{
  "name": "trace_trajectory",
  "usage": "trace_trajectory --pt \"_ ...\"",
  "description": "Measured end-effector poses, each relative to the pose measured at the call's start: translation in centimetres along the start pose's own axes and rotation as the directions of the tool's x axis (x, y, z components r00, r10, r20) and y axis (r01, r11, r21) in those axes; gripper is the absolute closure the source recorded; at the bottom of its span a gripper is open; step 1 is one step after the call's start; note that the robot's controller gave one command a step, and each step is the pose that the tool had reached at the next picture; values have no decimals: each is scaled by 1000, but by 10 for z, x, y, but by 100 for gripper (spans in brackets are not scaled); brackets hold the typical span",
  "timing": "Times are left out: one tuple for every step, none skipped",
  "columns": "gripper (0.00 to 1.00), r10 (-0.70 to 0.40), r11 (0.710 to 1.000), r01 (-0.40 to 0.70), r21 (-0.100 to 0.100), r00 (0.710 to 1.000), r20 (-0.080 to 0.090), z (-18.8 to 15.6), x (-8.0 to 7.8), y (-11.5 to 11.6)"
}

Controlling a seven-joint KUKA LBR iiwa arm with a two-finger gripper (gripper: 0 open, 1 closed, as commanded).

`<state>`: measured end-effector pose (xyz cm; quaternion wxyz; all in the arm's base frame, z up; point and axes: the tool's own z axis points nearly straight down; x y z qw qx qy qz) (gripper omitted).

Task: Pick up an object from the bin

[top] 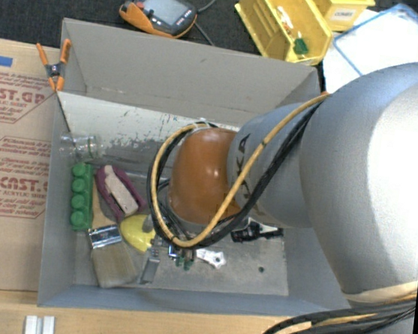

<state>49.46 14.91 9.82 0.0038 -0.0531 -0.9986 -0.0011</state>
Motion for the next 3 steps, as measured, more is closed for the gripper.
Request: trace_trajectory --pt "0 -100 995 100 -1 995 31 29 -19 -15" --pt "100 153 988 -153 -1 988 6 27 -8 -82" --pt "100 153 988 -153 -1 988 6 27 -8 -82"
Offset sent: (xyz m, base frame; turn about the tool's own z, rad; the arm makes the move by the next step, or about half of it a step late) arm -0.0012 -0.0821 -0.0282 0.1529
